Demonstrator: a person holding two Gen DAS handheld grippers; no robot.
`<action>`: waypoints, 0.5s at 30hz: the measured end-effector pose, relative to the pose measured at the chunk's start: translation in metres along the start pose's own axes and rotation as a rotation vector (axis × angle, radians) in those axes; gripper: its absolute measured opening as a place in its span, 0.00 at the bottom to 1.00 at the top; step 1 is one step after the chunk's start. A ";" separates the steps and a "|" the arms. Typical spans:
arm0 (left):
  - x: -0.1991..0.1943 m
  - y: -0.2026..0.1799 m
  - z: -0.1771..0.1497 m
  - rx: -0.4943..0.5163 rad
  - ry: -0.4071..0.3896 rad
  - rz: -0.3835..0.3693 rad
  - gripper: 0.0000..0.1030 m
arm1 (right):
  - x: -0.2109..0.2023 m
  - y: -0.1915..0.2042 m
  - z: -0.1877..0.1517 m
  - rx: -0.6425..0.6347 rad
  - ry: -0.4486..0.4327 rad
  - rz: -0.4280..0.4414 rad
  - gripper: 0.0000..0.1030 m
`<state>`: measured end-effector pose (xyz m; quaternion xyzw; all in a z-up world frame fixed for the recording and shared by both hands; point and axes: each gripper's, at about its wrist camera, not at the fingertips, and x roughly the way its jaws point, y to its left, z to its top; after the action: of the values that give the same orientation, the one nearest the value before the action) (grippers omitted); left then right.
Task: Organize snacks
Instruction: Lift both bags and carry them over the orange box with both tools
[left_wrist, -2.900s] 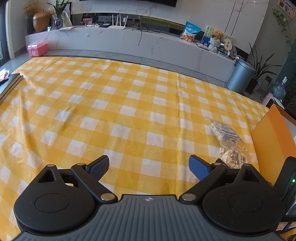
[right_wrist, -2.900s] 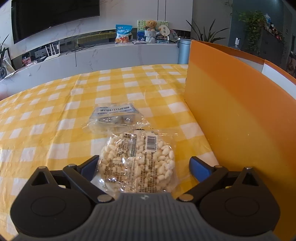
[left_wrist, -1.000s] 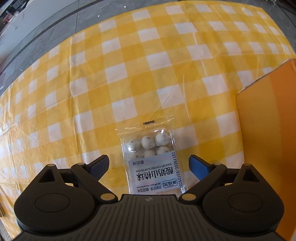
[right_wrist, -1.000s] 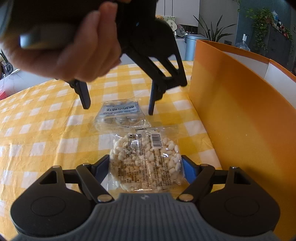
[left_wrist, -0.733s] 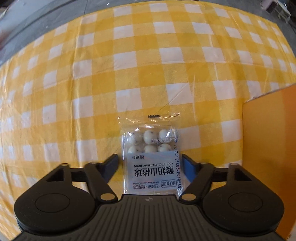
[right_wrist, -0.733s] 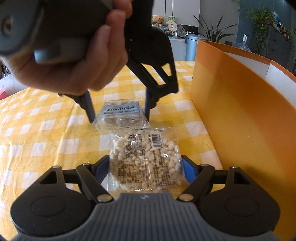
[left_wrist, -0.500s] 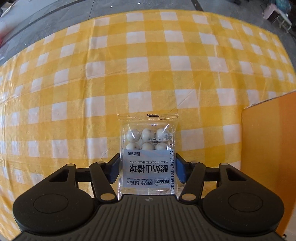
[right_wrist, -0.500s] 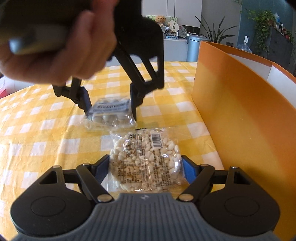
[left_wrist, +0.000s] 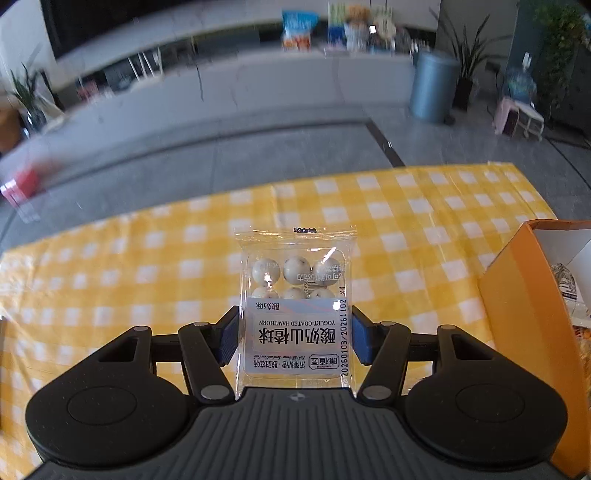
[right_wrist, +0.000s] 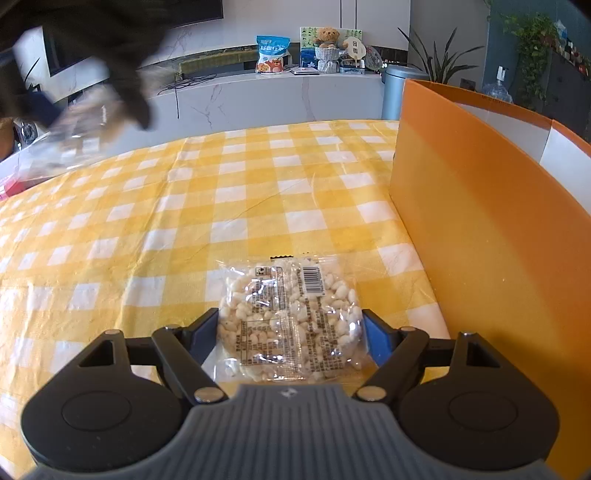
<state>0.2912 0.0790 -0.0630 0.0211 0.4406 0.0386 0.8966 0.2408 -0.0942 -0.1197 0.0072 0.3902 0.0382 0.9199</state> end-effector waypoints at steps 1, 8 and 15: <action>-0.005 0.001 -0.001 -0.006 -0.022 0.011 0.66 | 0.000 -0.001 0.000 0.001 0.001 0.002 0.76; -0.030 0.020 -0.063 -0.108 -0.104 -0.020 0.66 | 0.002 -0.003 0.000 -0.014 0.000 0.003 0.76; -0.051 0.046 -0.101 -0.196 -0.117 -0.135 0.66 | 0.003 0.001 -0.002 -0.041 -0.003 -0.003 0.76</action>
<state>0.1783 0.1204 -0.0812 -0.0938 0.3823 0.0199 0.9191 0.2416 -0.0928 -0.1229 -0.0123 0.3878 0.0451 0.9205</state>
